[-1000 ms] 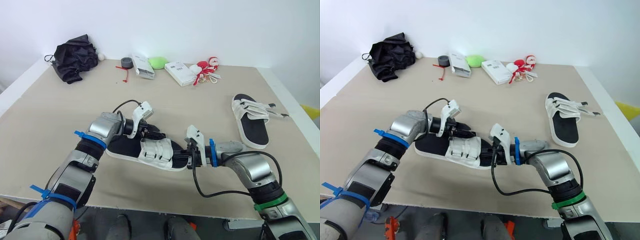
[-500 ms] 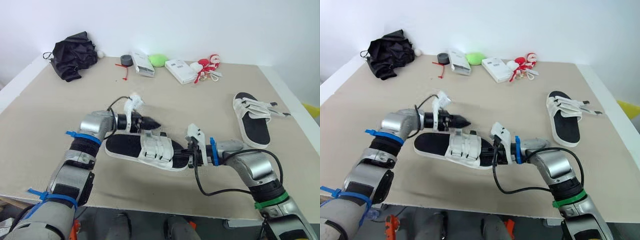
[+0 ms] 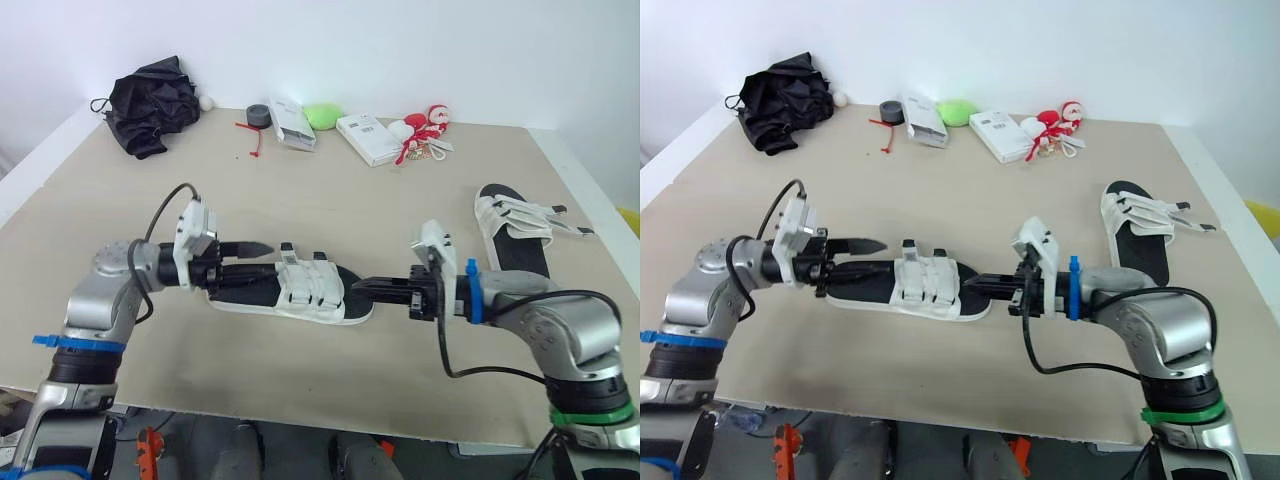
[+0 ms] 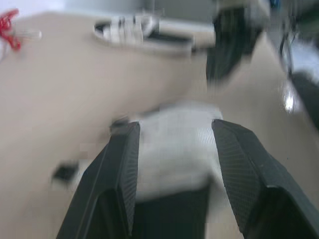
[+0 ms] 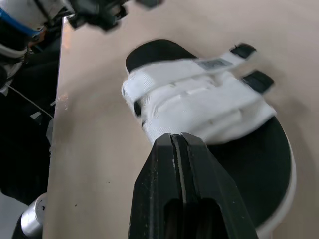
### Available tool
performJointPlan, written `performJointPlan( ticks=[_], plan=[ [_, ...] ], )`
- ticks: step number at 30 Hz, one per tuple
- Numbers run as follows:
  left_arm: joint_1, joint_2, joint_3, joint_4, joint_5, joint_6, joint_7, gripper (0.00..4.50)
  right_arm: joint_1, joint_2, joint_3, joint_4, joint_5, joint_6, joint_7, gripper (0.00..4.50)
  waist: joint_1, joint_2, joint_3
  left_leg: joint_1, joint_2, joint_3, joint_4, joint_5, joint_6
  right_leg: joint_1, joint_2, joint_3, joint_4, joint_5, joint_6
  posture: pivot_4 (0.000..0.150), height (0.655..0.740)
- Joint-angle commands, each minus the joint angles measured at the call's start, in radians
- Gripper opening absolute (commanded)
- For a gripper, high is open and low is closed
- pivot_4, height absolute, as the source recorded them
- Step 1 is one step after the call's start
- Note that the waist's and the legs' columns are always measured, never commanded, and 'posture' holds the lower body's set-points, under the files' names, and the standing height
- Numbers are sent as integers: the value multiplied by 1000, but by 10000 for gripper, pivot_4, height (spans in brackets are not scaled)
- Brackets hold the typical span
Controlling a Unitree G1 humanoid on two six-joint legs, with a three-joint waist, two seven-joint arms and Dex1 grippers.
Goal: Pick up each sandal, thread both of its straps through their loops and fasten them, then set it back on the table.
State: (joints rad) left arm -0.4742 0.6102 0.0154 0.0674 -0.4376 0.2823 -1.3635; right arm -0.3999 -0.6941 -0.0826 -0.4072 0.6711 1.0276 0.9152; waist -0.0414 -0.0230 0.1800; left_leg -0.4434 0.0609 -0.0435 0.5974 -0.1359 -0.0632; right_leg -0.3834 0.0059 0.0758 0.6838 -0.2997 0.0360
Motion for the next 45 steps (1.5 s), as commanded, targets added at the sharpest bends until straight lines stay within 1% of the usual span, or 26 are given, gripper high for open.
performJointPlan(
  ticks=[1,5,10,13,21,26,28,29,30,31,32,33,35,39,40,42,44,45],
  plan=[
    [22,28,-22,-6,45,-115,-37,23656,58,-80,-113,-97,48,-4,8,0,2,0,0,0,0,0,0,0,0,0,0,0,0,0,0,1500,7322],
    [5,16,-44,49,65,-159,-53,23656,135,-89,-157,-211,104,13,-19,0,1,-1,0,0,0,0,1,0,0,0,0,0,0,0,0,1500,7322],
    [-12,30,-92,100,94,-185,-104,23656,177,-61,-173,-260,138,28,-84,0,-1,-1,0,0,0,0,1,0,0,0,1,0,0,0,0,1500,7322],
    [-51,9,-118,146,100,-188,-127,23656,201,-51,-195,-306,181,32,-129,0,-1,-1,0,0,0,0,2,0,0,0,1,0,0,0,-1,1500,7322],
    [-113,-57,-180,237,125,-217,-147,23656,187,-17,-200,-389,275,0,-227,0,-1,-1,0,0,0,0,2,0,0,0,1,0,0,0,0,1500,7322],
    [-115,-88,-210,229,114,-176,-169,23656,177,-14,-181,-400,308,-17,-291,0,-1,-1,0,-1,0,0,2,0,0,0,1,0,0,0,0,1500,7322],
    [-111,-100,-191,229,96,-147,-142,19694,179,-13,-171,-393,308,-28,-306,0,-1,-1,0,0,0,0,2,0,0,0,1,0,0,0,0,1500,7322],
    [-108,-106,-179,229,88,-137,-124,16986,178,-11,-166,-388,310,-32,-312,0,-1,-1,0,-1,0,0,2,0,0,0,1,0,0,0,0,1500,7322],
    [-105,-109,-171,228,83,-127,-111,13034,176,-9,-161,-384,312,-36,-317,0,-1,-1,0,-1,1,0,2,0,0,0,1,0,0,0,0,1500,7322],
    [-103,-112,-162,227,84,-126,-92,9803,175,-9,-156,-378,313,-40,-320,0,-1,-1,0,0,1,0,2,0,0,0,1,0,0,0,0,1500,7322],
    [-99,-117,-148,223,79,-111,-62,4137,172,-10,-150,-370,313,-46,-319,0,-1,-1,0,-1,0,0,2,0,0,1,1,0,0,0,0,1500,7322],
    [-96,-124,-132,220,72,-95,-32,947,168,-10,-144,-363,314,-50,-320,0,-1,-1,0,0,0,0,2,0,0,1,1,0,0,0,0,1500,7322],
    [-89,-140,-92,210,55,-52,50,236,158,-10,-130,-350,316,-58,-316,0,-1,-1,0,-1,1,0,3,0,0,1,1,0,0,1,0,1500,7322],
    [-97,-179,33,215,46,56,341,236,101,9,-83,-327,321,-66,-317,0,-3,-1,0,0,1,-1,3,0,1,1,1,0,0,1,0,1500,7322],
    [-106,-183,59,233,58,78,410,236,82,20,-74,-320,318,-75,-321,0,-4,-1,0,0,1,-1,3,0,1,1,1,0,0,1,-1,1500,7322],
    [-151,-180,136,318,103,89,620,236,14,69,-67,-274,304,-100,-361,0,-6,-1,0,0,2,-1,4,1,1,1,2,0,1,2,0,1500,7322],
    [-189,-166,186,390,124,93,752,236,-32,112,-52,-250,284,-123,-402,0,-7,-1,0,1,2,-1,3,1,1,1,3,0,1,3,-1,1500,7322],
    [-203,-153,199,422,131,92,787,236,-49,131,-40,-246,270,-130,-421,0,-7,-2,1,1,3,-1,4,1,1,1,4,0,1,3,-1,1500,7322]
  ],
)
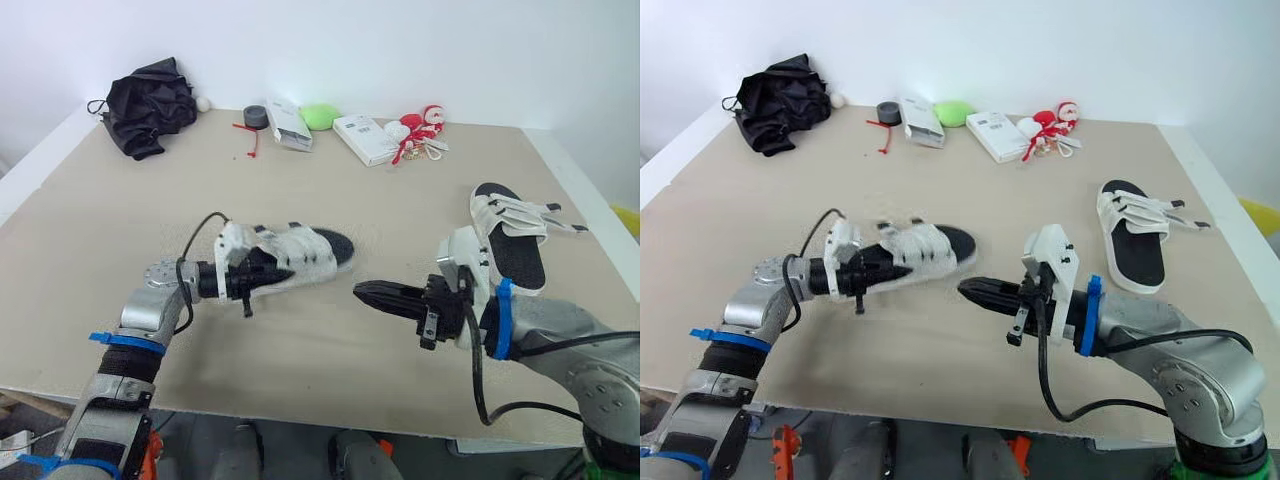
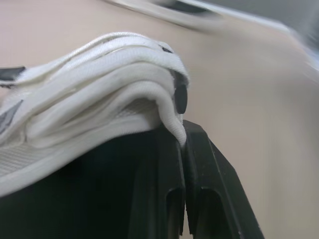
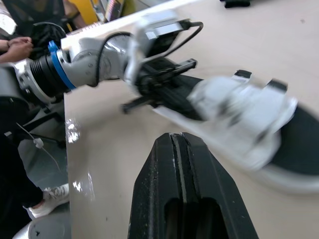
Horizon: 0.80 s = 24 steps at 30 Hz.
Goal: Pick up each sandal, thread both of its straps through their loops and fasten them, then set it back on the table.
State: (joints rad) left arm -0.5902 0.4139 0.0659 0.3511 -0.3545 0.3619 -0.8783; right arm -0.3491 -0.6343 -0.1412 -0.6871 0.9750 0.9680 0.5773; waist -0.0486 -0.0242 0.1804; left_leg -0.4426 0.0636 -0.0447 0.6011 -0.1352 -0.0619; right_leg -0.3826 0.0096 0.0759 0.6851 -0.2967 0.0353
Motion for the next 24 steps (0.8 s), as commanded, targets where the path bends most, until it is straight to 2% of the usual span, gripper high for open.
performJointPlan(
  ticks=[1,4,7,8,10,13,15,16,17,19,24],
  plan=[
    [-99,49,162,164,48,17,329,236,-112,85,27,38,-47,-77,-97,0,0,-1,0,0,0,-1,0,1,1,0,1,0,0,1,0,1500,7322],
    [-167,79,210,351,58,-9,417,236,-164,166,71,60,-95,-115,-177,0,1,-1,0,0,0,0,0,1,1,0,0,0,0,1,1,1500,7322],
    [-192,77,207,396,67,-43,411,236,-142,190,101,39,-93,-123,-172,0,5,-1,0,-1,0,0,-1,1,1,0,-1,0,0,0,1,1500,7322],
    [-204,74,207,412,65,-48,411,4856,-132,195,112,33,-100,-124,-170,0,5,-1,0,-1,0,0,-1,1,1,-1,0,0,0,1,1,1500,7322],
    [-217,67,200,413,58,-53,402,8763,-119,197,123,33,-106,-128,-167,0,5,-2,-1,-1,0,0,-1,1,1,0,0,0,0,1,1,1500,7322],
    [-215,75,186,399,64,-63,386,19232,-108,204,135,35,-105,-140,-160,0,5,-2,-1,-1,0,0,-1,1,1,0,-1,0,0,1,1,1500,7322],
    [-197,98,191,373,76,-64,405,25011,-100,203,144,36,-103,-147,-140,0,5,-2,-1,-1,0,0,-1,1,1,0,-1,0,0,1,1,1500,7322],
    [-174,123,194,353,88,-63,419,30976,-94,204,140,39,-85,-155,-115,0,4,-2,-1,-1,0,0,-1,2,0,0,-1,0,0,2,0,1500,7322],
    [-153,144,202,337,93,-54,426,32487,-90,207,134,41,-70,-162,-96,0,0,-2,-1,-1,0,0,-1,2,0,0,-1,0,0,2,1,1500,7322],
    [-104,180,238,286,80,-16,439,32487,-88,211,127,52,-52,-174,-64,0,-4,-2,-1,-1,0,1,-1,2,-1,-1,0,0,0,2,1,1500,7322],
    [115,231,357,-95,-47,232,459,32487,-86,193,117,120,-37,-207,44,0,-11,-2,-1,0,3,2,-5,2,-1,-3,1,1,0,3,-1,1500,7322]
  ],
)
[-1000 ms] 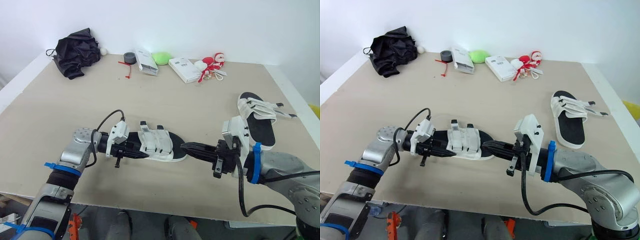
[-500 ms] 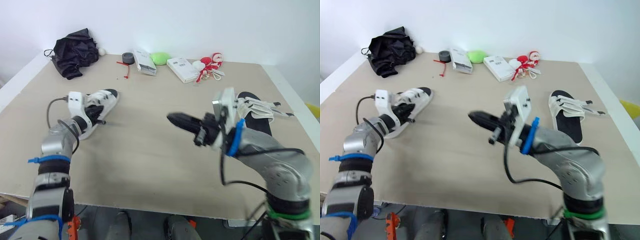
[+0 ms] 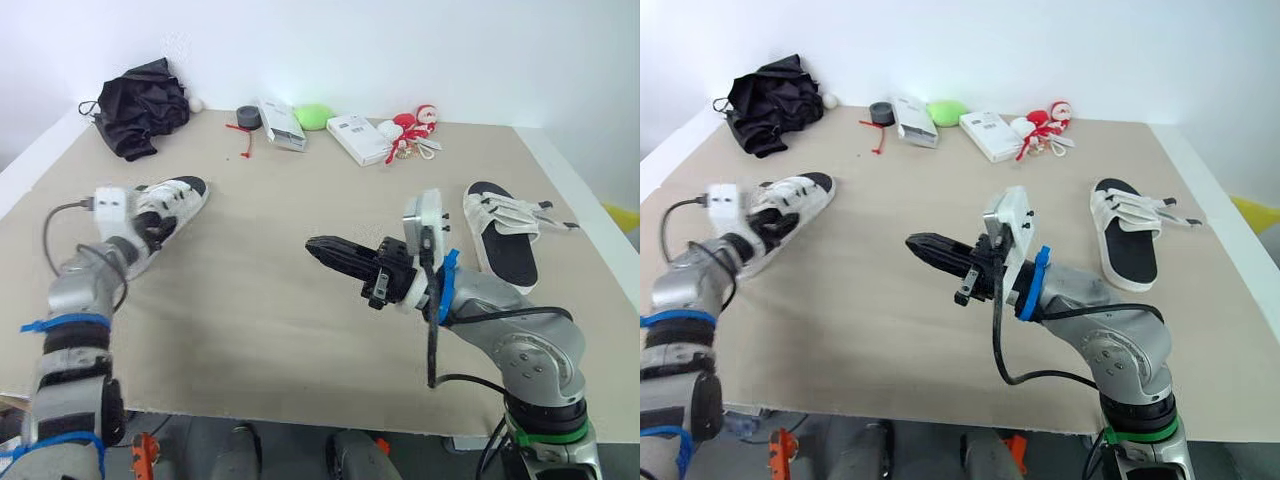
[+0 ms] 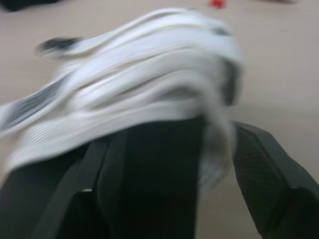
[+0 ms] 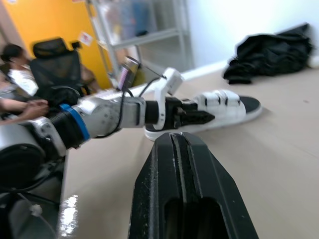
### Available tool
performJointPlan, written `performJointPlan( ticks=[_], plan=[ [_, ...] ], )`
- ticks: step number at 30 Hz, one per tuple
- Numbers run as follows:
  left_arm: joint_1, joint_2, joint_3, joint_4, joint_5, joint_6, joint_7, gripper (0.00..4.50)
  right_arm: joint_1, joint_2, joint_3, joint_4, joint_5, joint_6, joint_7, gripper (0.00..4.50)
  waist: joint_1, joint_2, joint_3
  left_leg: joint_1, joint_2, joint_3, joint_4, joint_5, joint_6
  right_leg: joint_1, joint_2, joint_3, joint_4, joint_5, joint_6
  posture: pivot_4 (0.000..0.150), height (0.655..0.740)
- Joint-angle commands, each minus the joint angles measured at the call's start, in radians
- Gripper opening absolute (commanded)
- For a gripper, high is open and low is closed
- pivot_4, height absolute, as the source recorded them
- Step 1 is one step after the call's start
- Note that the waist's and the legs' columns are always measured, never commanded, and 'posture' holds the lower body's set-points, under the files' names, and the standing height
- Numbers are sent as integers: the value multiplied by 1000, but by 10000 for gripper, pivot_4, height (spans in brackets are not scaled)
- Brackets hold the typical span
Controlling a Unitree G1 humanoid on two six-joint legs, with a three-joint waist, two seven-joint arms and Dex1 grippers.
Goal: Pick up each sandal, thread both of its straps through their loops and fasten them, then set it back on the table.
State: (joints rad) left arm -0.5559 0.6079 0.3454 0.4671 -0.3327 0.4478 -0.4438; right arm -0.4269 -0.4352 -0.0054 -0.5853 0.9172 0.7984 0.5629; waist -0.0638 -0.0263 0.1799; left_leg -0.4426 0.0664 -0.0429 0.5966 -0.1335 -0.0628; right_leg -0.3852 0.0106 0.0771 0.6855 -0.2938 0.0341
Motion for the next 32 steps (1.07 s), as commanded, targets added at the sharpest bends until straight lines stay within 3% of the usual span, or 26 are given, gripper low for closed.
performJointPlan(
  ticks=[1,4,7,11,15,19,26,32],
  plan=[
    [146,41,122,-296,-117,207,16,32487,-10,-13,-17,43,12,-49,90,0,8,-1,0,0,0,0,0,0,0,0,0,-1,0,0,0,1500,7322],
    [249,-2,283,-492,-322,374,30,32487,-24,-33,-10,116,-18,-76,161,0,10,-2,0,0,0,0,1,0,-1,0,-1,0,0,0,0,1500,7322],
    [266,-41,327,-599,-400,381,58,32487,-37,-39,-20,165,-30,-100,199,0,22,-3,1,0,0,0,2,1,-1,0,-1,-1,0,0,0,1500,7322],
    [271,-49,283,-650,-492,473,33,32487,-44,-48,-35,186,-39,-105,202,0,30,-3,1,0,0,0,3,4,-2,2,-2,-3,0,2,-1,1500,7322],
    [401,-15,231,-817,-617,545,-87,32487,10,-98,-80,156,-32,-97,204,0,28,-3,1,0,0,3,3,3,-3,1,-3,0,0,2,1,1500,7322],
    [519,-9,146,-910,-626,532,-141,32487,115,-164,-137,115,-47,-82,168,0,30,-3,1,0,-1,6,2,1,-4,0,-4,2,0,0,-1,1500,7322],
    [544,15,-20,-871,-551,465,-234,32487,419,-249,-216,-20,-39,-15,111,0,36,-3,1,0,-1,9,2,0,-4,-1,-3,4,0,-2,0,1500,7322],
    [527,8,-133,-826,-479,372,-323,32487,572,-272,-301,-70,-26,-14,82,0,34,-3,1,0,-1,14,3,0,-4,-3,-4,9,0,-4,-3,1500,7322]
  ],
)
